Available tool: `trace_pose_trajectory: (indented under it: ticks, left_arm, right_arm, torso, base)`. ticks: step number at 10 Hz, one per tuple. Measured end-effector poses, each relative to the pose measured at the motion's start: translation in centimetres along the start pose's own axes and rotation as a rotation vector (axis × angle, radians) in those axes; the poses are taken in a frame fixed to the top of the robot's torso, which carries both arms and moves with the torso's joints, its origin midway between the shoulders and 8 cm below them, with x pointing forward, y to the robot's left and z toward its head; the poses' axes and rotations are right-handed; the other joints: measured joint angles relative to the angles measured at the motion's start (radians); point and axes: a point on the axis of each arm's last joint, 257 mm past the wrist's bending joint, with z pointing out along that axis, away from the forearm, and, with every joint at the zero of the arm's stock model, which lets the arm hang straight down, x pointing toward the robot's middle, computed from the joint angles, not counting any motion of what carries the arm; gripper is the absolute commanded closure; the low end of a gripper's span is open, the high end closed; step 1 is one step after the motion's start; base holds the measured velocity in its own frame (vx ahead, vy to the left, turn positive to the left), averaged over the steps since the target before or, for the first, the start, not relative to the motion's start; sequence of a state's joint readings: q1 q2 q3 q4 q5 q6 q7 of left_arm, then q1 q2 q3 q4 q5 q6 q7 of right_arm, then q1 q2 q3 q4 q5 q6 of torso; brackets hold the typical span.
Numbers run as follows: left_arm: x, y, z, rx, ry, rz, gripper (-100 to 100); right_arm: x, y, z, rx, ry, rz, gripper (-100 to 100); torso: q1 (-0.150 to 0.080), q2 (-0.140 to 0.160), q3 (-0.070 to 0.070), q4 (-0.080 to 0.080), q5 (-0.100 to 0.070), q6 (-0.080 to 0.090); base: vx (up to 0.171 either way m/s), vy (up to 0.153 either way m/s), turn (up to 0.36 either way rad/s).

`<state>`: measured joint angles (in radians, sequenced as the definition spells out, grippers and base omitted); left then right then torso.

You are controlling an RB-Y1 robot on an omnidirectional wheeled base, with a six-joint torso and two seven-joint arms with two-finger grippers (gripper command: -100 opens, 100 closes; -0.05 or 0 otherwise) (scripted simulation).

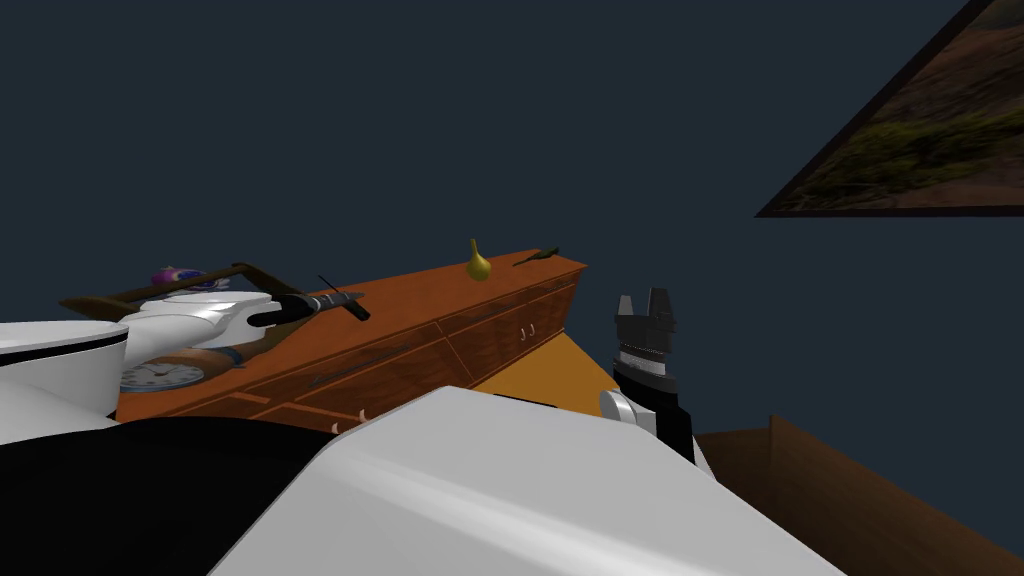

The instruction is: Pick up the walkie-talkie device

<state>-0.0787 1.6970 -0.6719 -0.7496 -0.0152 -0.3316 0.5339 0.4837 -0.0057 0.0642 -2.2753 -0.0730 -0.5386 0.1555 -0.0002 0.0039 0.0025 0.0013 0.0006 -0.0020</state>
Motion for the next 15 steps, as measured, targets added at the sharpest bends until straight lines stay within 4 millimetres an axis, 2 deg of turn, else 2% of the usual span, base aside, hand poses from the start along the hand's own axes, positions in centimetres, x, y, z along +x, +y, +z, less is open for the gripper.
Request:
trace_pose_trajectory:
  ticks: [2, 3, 7, 8, 9, 13, 15]
  left_arm:
    - [0.5, 0.3, 0.0, -0.011, 0.012, 0.013, -100]
    - [0.5, 0.4, 0.0, -0.012, 0.013, 0.014, 100]
    - [0.5, 0.4, -0.1, -0.013, 0.013, 0.016, 100]
    - [0.5, 0.4, -0.1, -0.013, 0.013, 0.016, 0]
    - [0.5, 0.4, -0.1, -0.013, 0.013, 0.016, 100]
    - [1.6, -1.1, 0.1, 0.015, 0.034, 0.027, 100]
    - [2.1, -1.8, 0.0, 0.027, 0.041, 0.028, 100]
  right_arm:
    - [0.0, 0.0, 0.0, 0.000, 0.000, 0.000, 0]
    - [0.0, 0.0, 0.0, 0.000, 0.000, 0.000, 0]
    - [0.0, 0.0, 0.0, 0.000, 0.000, 0.000, 0]
    - [0.0, 0.0, 0.0, 0.000, 0.000, 0.000, 0]
    - [0.0, 0.0, 0.0, 0.000, 0.000, 0.000, 0]
    - [0.0, 0.0, 0.0, 0.000, 0.000, 0.000, 0]
    - [0.0, 0.0, 0.0, 0.000, 0.000, 0.000, 0]
  torso:
    - [0.001, -0.002, -0.001, 0.000, 0.000, 0.000]
    - [0.001, -0.002, -0.001, -0.001, 0.000, 0.000]
    - [0.002, -0.003, -0.001, 0.000, 0.001, 0.000]
    - [0.002, -0.003, -0.001, 0.000, 0.001, 0.000]
    - [0.002, -0.003, -0.001, 0.000, 0.001, 0.000]
    - [0.007, -0.006, -0.004, -0.002, 0.006, -0.005]
    - [0.008, -0.005, -0.004, -0.004, 0.009, -0.001]
  base:
    - [-0.003, -0.002, 0.013]
    - [0.000, 0.000, 0.000]
    - [0.000, 0.000, -0.003]
    - [0.000, 0.000, 0.000]
    - [0.065, 0.025, 0.241]
    - [0.061, 0.015, 0.115]
    - [0.009, 0.006, -0.021]
